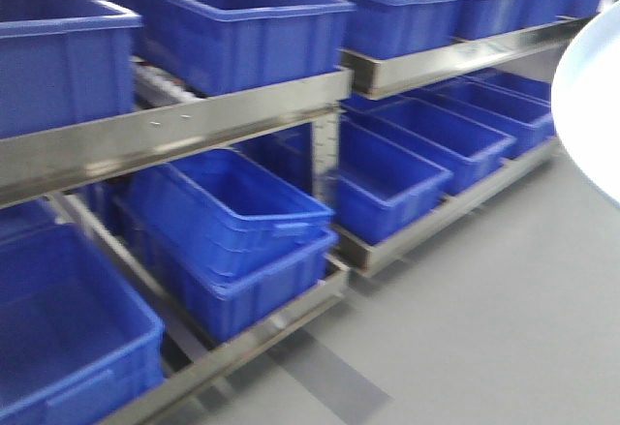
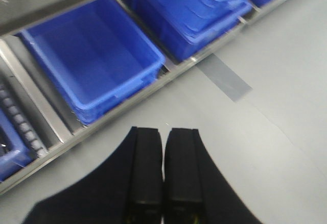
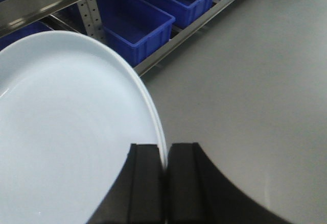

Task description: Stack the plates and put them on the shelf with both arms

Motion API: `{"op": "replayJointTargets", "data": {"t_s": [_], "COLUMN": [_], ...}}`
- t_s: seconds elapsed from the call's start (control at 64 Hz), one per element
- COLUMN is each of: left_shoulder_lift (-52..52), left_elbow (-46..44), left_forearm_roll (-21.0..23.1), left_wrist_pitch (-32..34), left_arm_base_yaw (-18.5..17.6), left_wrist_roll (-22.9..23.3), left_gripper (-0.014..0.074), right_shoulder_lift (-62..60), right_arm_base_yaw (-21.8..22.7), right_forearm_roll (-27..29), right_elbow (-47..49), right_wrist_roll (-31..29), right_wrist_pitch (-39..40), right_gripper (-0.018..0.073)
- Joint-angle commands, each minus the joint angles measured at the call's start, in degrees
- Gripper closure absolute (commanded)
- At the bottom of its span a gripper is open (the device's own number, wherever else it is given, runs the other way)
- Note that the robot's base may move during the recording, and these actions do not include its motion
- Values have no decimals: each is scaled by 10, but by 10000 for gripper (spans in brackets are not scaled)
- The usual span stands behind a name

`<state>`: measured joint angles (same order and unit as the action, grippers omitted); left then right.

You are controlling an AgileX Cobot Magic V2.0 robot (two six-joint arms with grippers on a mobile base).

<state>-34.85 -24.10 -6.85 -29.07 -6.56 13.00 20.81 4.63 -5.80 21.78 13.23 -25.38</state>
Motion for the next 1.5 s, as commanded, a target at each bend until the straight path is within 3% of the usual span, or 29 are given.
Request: {"op": "replayJointTargets", "data": {"t_s": [0.0, 1.484], "left_shoulder_lift": [1, 1], "left_elbow": [-15, -15], "left_forearm_roll": [0, 0], "left_wrist_pitch": [38, 38], "left_arm_base_yaw": [1, 1], "left_wrist_roll": [3, 3], "left_gripper": [507, 507], "right_shoulder_lift": [2, 2], "right_arm_base_yaw": [3, 3], "right_forearm_roll": [-4, -4], "right_elbow": [18, 18], "right_wrist_roll": [-1, -1], "right_wrist_pitch": [53, 53], "right_gripper": [502, 502]}}
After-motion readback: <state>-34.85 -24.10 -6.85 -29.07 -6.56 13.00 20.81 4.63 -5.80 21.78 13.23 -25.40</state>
